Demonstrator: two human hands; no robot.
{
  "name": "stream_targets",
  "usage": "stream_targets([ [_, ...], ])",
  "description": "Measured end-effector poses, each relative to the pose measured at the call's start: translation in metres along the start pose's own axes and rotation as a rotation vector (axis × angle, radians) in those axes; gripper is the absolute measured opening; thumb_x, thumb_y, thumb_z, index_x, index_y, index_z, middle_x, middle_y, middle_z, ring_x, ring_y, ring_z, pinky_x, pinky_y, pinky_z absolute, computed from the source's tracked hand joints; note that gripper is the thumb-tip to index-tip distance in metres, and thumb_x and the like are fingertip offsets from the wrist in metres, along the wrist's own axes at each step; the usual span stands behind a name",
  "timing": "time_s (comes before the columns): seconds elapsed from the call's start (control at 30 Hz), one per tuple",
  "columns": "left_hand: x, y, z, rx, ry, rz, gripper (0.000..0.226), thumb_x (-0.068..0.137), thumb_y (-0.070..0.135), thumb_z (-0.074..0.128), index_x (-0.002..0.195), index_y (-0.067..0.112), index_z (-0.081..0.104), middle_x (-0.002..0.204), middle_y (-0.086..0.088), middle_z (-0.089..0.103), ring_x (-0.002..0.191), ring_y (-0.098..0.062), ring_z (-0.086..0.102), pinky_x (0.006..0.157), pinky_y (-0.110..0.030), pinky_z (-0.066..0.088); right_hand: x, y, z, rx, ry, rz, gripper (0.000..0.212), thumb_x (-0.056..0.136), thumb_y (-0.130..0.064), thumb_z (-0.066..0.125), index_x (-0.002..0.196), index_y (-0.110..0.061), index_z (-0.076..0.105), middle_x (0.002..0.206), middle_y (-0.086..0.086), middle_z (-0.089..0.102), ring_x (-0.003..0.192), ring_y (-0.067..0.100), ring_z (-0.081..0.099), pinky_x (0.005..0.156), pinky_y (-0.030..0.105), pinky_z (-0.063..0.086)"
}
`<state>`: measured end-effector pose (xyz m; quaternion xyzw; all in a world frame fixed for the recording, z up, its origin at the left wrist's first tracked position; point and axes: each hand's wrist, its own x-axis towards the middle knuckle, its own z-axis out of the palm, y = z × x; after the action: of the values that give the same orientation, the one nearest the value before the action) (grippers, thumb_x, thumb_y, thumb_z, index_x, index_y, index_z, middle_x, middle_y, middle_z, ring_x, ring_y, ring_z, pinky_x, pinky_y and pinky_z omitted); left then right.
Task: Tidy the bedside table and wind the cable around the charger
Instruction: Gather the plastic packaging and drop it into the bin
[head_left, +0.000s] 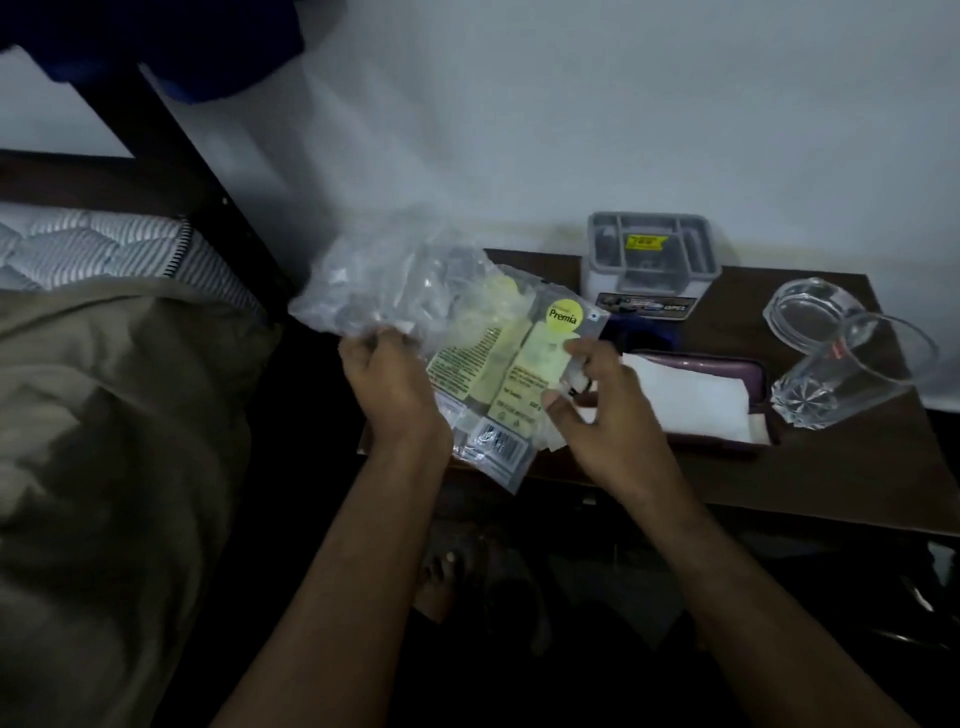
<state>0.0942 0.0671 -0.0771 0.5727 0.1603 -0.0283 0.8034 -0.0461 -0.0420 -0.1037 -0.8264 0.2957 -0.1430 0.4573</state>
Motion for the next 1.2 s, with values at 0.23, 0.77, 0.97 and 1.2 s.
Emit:
stream_targets([
  [0.23, -0.001, -0.008, -0.002, 0.143, -0.042, -0.189, 0.02, 0.095, -0.003, 0.038, 0.1, 0.009, 0.053, 0.098, -0.016, 0.061, 0.083, -0.028, 0.062, 0.073, -0.026, 0.056, 0.008, -0.005, 0.027, -0.131, -0.052, 0.0, 0.044, 0.093, -0.026, 0.07, 0.135, -0.016, 0.06, 0.133, 0.002, 0.052, 0.122, 0.019, 0.056, 0.095, 0.02, 0.04],
  [0.77, -0.034, 0.018, 0.0, -0.027, -0.102, -0.103, 0.023, 0.085, 0.008, 0.043, 0.09, 0.009, 0.066, 0.086, -0.009, 0.062, 0.075, -0.026, 0.06, 0.064, -0.032, 0.051, -0.018, -0.021, -0.029, 0.203, 0.174, -0.31, 0.049, 0.097, 0.007, 0.053, 0.138, -0.021, 0.061, 0.142, -0.008, 0.058, 0.13, 0.004, 0.055, 0.107, 0.021, 0.047],
  [0.97, -0.066, 0.006, 0.013, -0.02, -0.305, -0.182, 0.027, 0.091, 0.015, 0.046, 0.075, 0.017, 0.068, 0.07, 0.002, 0.07, 0.062, -0.015, 0.066, 0.057, -0.026, 0.052, -0.037, -0.012, -0.063, 0.364, 0.18, -0.253, 0.041, 0.096, 0.009, 0.051, 0.113, -0.027, 0.061, 0.115, -0.013, 0.068, 0.11, 0.004, 0.065, 0.086, 0.028, 0.053],
  [1.2, -0.125, -0.032, 0.042, -0.105, -0.57, -0.145, 0.027, 0.098, 0.023, 0.046, 0.09, 0.018, 0.071, 0.084, 0.002, 0.072, 0.079, -0.013, 0.068, 0.066, -0.027, 0.055, -0.059, -0.008, -0.099, 0.797, 0.044, -0.21, 0.054, 0.081, 0.022, 0.046, 0.12, -0.015, 0.052, 0.098, -0.003, 0.076, 0.092, 0.012, 0.071, 0.075, 0.029, 0.059],
])
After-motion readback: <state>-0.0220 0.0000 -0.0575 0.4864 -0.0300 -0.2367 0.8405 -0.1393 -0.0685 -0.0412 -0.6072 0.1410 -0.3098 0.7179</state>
